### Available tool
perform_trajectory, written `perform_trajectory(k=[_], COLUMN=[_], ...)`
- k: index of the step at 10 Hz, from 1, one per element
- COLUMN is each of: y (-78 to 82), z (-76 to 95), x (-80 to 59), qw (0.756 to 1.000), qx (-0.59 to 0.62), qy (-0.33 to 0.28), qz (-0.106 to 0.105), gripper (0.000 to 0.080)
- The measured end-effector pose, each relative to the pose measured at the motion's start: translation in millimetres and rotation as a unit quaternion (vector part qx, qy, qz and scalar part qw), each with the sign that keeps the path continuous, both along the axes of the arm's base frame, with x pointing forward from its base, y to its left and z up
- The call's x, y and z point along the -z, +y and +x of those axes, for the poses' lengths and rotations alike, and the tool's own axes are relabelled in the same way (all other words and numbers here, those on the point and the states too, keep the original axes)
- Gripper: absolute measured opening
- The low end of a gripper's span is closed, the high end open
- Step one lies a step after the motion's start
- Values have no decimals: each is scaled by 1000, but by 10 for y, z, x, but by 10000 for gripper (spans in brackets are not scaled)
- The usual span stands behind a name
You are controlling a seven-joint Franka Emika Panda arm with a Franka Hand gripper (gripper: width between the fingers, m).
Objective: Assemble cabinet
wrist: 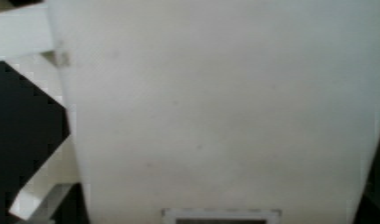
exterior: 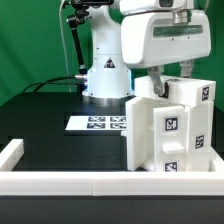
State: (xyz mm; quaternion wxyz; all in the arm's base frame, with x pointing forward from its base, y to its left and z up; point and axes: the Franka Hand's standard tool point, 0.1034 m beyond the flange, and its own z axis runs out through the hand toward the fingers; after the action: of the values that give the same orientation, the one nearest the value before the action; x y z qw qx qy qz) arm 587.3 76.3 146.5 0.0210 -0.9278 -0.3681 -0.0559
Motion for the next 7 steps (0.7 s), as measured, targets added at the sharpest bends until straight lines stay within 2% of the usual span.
perform_trajectory(k=[2, 4, 7], y=[-4, -28, -32], z=[5, 13, 20], x=[-2, -5, -14], qw=[1000, 989, 956], qx=[28, 143, 289], qy=[1, 0, 3], qz=[4, 23, 45], gripper=[557, 557, 557])
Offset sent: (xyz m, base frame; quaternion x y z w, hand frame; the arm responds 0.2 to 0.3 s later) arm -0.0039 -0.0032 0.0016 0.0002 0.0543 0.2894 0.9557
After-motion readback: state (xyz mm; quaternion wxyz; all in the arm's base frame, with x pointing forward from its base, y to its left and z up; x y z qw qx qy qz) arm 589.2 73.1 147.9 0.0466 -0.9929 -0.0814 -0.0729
